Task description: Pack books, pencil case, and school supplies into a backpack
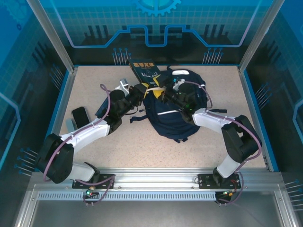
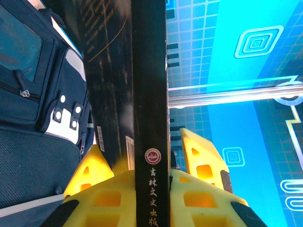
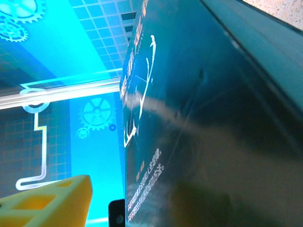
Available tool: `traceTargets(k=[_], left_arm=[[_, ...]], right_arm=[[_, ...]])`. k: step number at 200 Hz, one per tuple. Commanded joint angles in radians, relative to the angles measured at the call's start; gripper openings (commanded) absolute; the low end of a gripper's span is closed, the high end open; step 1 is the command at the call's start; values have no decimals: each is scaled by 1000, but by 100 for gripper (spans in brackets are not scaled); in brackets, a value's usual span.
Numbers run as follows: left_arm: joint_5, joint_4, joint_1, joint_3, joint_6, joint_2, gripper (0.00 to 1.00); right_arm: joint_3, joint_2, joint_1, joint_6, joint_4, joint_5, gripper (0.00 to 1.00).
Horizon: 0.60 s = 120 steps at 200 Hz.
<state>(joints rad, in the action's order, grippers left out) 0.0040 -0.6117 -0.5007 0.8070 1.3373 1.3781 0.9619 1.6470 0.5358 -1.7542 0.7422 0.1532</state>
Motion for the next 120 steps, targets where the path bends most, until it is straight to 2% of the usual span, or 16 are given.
traceTargets(k=[1,12,53,85,97,120], left_arm=[[-12,-89,-8,-1,-12,-54,8],[-6,-90,-7,-3,-14,-56,8],[1,7,-14,-8,-72,-79,9],[17,49,-14,-32,-90,-93,15],[25,72,-14,-34,-100,-95,24],[25,180,-14,-28,-140,-109,58]], right_arm=[[-13,-40,-16,15,29,-34,63],[-14,-43,-17,19,27,-37,58],[-14,-83,-23,89,-36,-39,30],[-20,-145,-28,167,-133,-68,14],[-18,-163,-29,199,-155,-75,9],[-3,-212,-33,287,-263,-79,3]])
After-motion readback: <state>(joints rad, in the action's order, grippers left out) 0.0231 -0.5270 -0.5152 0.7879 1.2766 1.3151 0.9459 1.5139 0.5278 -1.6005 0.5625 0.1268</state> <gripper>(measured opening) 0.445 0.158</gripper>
